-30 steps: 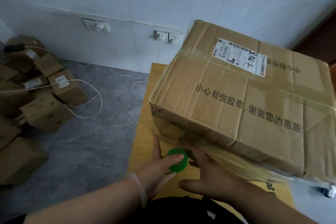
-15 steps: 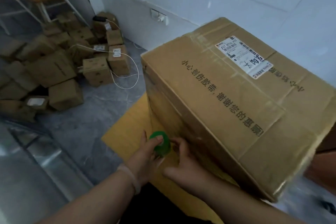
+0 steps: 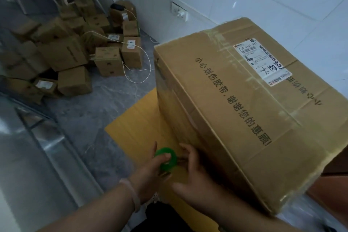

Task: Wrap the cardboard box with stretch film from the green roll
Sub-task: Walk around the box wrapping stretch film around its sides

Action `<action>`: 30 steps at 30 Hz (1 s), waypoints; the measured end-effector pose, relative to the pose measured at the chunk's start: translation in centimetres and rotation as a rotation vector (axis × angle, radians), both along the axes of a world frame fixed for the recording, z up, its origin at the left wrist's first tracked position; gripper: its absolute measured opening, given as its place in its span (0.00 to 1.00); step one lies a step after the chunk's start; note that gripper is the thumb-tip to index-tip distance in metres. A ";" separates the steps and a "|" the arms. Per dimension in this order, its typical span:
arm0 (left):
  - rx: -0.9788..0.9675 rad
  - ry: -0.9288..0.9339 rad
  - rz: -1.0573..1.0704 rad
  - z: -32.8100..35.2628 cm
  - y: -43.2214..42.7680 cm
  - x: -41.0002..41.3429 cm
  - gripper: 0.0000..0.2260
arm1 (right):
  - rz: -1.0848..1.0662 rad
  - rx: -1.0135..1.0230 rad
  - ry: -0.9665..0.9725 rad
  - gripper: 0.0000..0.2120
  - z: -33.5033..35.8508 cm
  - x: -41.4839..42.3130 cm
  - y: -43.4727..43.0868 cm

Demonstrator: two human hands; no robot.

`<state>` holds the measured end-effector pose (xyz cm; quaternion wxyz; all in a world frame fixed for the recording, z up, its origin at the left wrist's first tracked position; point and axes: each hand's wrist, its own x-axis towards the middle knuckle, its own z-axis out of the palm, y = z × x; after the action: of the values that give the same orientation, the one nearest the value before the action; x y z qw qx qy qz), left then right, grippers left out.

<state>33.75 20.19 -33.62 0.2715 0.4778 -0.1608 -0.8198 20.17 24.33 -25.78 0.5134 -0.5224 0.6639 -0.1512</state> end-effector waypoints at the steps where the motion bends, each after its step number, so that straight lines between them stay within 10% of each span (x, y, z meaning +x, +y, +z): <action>1: 0.011 0.000 0.018 -0.1 0.4 0.0 0.48 | 0.047 0.032 -0.004 0.46 -0.3 -0.1 0.1; 30: -0.053 -0.144 0.499 1.3 17.0 -11.6 0.57 | 0.464 0.019 -0.104 0.43 -2.0 -11.4 10.7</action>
<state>22.17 37.19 -32.29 0.4656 0.5528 -0.0780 -0.6867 8.74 35.00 -27.73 0.5728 -0.6475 0.5002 -0.0498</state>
